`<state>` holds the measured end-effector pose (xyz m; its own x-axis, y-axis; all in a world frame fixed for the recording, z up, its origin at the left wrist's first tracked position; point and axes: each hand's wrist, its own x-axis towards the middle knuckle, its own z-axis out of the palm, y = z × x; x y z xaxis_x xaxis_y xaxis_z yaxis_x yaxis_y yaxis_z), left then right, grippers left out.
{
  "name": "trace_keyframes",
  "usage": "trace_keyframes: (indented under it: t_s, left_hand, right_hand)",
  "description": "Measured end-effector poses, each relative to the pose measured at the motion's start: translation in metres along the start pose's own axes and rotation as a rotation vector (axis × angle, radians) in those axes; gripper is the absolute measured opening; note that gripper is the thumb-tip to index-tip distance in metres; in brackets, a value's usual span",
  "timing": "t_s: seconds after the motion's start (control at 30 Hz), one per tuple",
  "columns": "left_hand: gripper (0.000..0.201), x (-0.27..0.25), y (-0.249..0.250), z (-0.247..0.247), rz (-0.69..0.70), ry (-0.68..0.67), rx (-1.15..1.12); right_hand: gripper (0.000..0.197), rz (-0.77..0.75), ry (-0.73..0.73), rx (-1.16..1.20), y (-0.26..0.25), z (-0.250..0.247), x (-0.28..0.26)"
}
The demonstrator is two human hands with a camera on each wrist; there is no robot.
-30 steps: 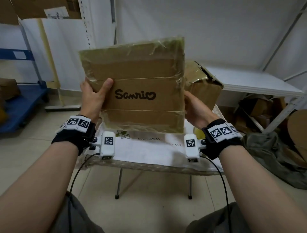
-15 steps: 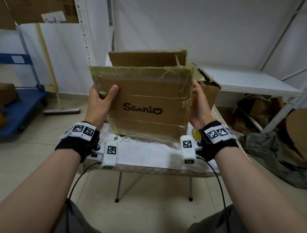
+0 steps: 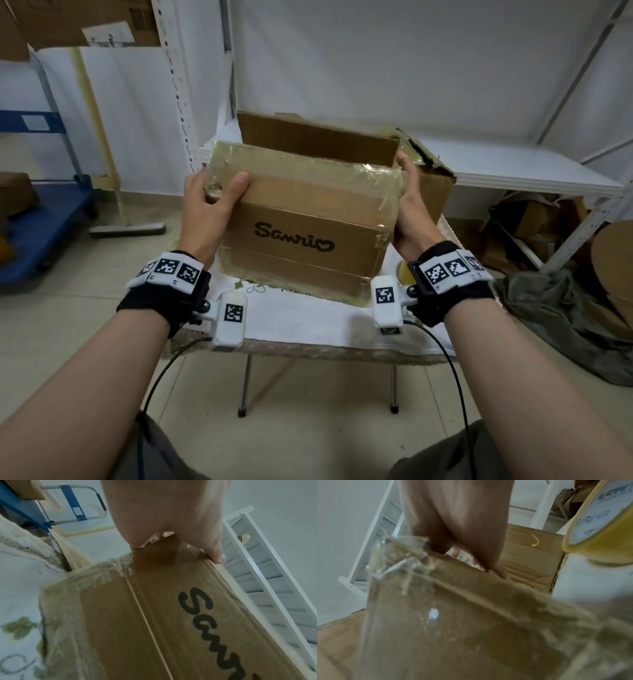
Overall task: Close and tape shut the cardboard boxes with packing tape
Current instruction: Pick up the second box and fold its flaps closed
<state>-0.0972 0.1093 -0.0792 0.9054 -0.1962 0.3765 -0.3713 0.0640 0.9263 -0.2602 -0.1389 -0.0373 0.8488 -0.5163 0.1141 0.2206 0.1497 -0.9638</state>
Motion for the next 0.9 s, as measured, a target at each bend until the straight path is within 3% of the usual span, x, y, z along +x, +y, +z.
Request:
trace_keyframes:
  t_s: [0.07,0.23,0.3,0.43,0.57,0.7,0.83,0.9]
  left_hand:
    - [0.063,0.002,0.0,0.001,-0.022,0.015,-0.012]
    - [0.051,0.007,0.0,0.002,-0.06,0.064,-0.01]
    - [0.049,0.008,0.0,0.004,-0.056,0.078,-0.012]
    - [0.056,0.008,0.001,0.007,-0.077,0.084,-0.018]
    - [0.077,0.009,0.006,0.012,-0.138,0.128,-0.004]
    - [0.056,0.008,0.012,0.015,-0.162,0.182,0.061]
    - [0.055,0.002,0.016,0.017,-0.145,0.218,0.117]
    - [0.048,-0.002,0.019,0.018,-0.107,0.218,0.122]
  right_hand:
    - [0.067,-0.074,0.028,0.023,0.003,0.001,0.004]
    - [0.024,-0.184,0.271,0.145,0.008,0.003,0.008]
    - [0.013,-0.17,0.297,0.183,0.005,0.002,0.007]
    - [0.019,-0.138,0.272,0.142,0.002,-0.002,0.005]
    - [0.016,-0.098,0.242,0.073,-0.002,-0.002,0.005]
    - [0.049,-0.015,0.171,0.052,-0.003,-0.004,0.003]
    - [0.009,-0.043,0.115,-0.108,-0.002,0.0,0.002]
    - [0.015,-0.076,0.123,-0.125,-0.002,-0.001,0.002]
